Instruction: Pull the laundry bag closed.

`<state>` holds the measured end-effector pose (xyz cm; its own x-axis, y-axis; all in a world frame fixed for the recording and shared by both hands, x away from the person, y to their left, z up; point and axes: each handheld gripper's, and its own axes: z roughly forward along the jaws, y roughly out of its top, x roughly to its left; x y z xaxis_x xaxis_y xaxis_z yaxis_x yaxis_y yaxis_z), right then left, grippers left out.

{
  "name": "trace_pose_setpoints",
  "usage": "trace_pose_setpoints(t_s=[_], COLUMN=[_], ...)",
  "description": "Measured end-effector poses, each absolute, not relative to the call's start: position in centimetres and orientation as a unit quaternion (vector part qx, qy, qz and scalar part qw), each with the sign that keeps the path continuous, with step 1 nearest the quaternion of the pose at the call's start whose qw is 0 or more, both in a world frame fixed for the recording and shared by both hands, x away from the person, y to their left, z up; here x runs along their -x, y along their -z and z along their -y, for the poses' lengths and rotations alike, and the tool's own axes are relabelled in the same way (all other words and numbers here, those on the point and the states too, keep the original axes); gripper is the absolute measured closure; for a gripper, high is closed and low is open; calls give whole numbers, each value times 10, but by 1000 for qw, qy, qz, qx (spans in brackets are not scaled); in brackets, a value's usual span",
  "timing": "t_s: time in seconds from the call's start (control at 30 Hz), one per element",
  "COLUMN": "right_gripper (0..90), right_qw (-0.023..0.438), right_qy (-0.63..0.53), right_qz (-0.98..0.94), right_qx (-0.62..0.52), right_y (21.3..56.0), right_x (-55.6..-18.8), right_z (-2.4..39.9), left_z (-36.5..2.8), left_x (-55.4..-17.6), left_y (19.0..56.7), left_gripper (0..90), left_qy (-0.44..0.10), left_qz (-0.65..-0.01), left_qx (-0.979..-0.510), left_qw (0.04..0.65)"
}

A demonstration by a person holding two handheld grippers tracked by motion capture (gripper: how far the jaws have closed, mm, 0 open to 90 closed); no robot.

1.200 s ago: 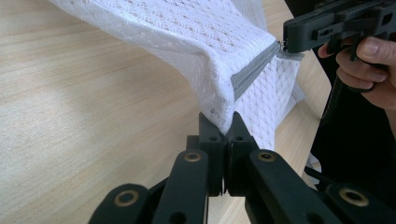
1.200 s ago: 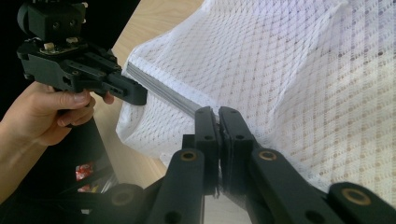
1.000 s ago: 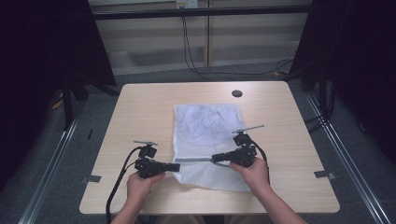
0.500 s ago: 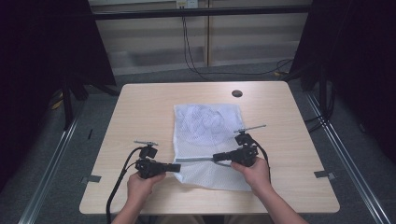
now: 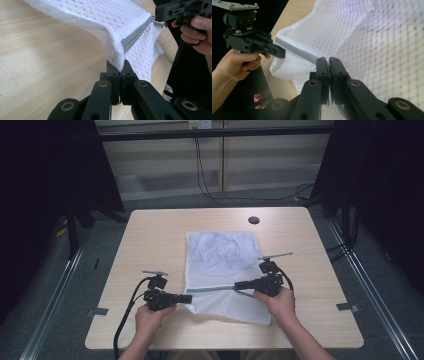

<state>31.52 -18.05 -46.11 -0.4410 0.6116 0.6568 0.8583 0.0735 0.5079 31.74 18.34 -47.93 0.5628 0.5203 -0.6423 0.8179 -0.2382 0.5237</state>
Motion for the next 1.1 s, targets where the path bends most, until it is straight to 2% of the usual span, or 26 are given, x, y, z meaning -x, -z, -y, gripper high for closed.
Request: trace_pose_setpoints(t_s=[1.1], right_gripper=[868], right_qw=[141], right_qy=[447], right_qz=[722], right_qx=[509], right_y=[461], right_x=[-314], right_z=[188], left_z=[-185], left_x=[-318], left_y=[478], left_gripper=[886], left_qy=[177], left_qz=[-443], left_qx=[-761], left_qw=[439])
